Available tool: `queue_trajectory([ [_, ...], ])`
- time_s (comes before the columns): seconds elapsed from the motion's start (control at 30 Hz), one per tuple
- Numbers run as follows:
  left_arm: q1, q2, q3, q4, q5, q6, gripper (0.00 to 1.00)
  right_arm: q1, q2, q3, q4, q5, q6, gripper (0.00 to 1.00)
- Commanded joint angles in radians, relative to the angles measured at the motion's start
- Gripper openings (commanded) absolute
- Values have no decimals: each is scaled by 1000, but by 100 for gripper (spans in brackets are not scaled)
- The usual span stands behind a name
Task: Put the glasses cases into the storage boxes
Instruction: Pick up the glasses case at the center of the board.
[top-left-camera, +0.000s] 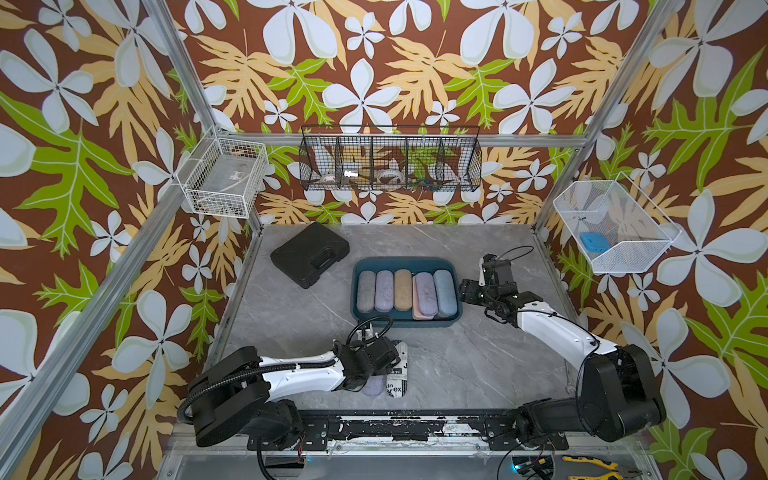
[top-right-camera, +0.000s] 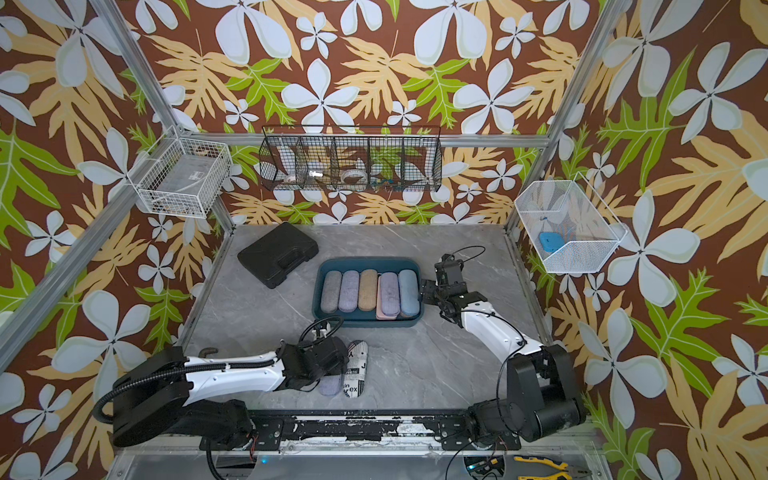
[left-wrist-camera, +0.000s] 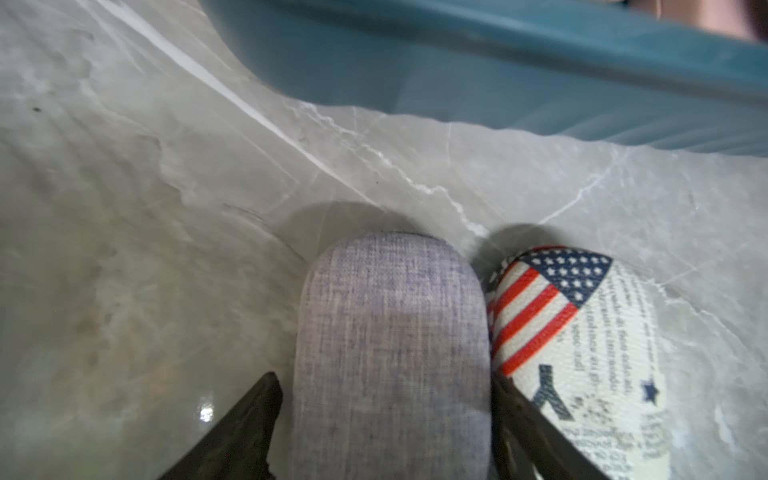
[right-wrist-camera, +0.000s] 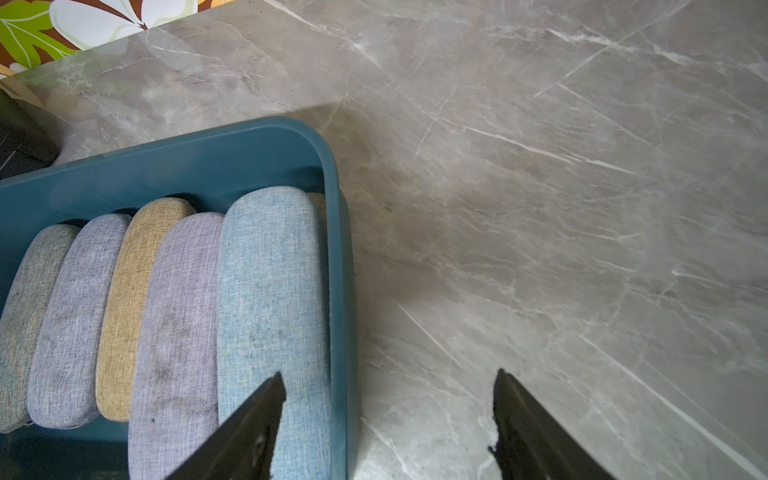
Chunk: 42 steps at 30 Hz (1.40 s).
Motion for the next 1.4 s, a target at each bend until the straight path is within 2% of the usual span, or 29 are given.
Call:
queue_trajectory([
  [0.0,-3,12,11,-12,-7,-15,76,2,0,4,15,8,-7,79],
  [0.1,-2,18,14,-17,-8,-23,70,2,3,1,18,10,-6,79],
  [0.27,-2,2,26,-50,-24,-45,66,2,3,-1,20,7,-5,79],
  [0.53,-2,-55,72,-144,-67,-59,65,1,-6,1,11,15,-6,79],
  [0.83,-2,-181,103,-216,-105,-61,65,2,-14,8,5,3,2,79],
  [1.0,8,-225,142,-234,-146,-21,65,2,-20,16,0,1,1,79],
  [1.1,42,-224,178,-215,-121,14,64,2,-29,19,0,-9,9,79],
  [1.37,120,-150,283,-98,-97,142,64,2,-52,16,-9,0,7,79],
])
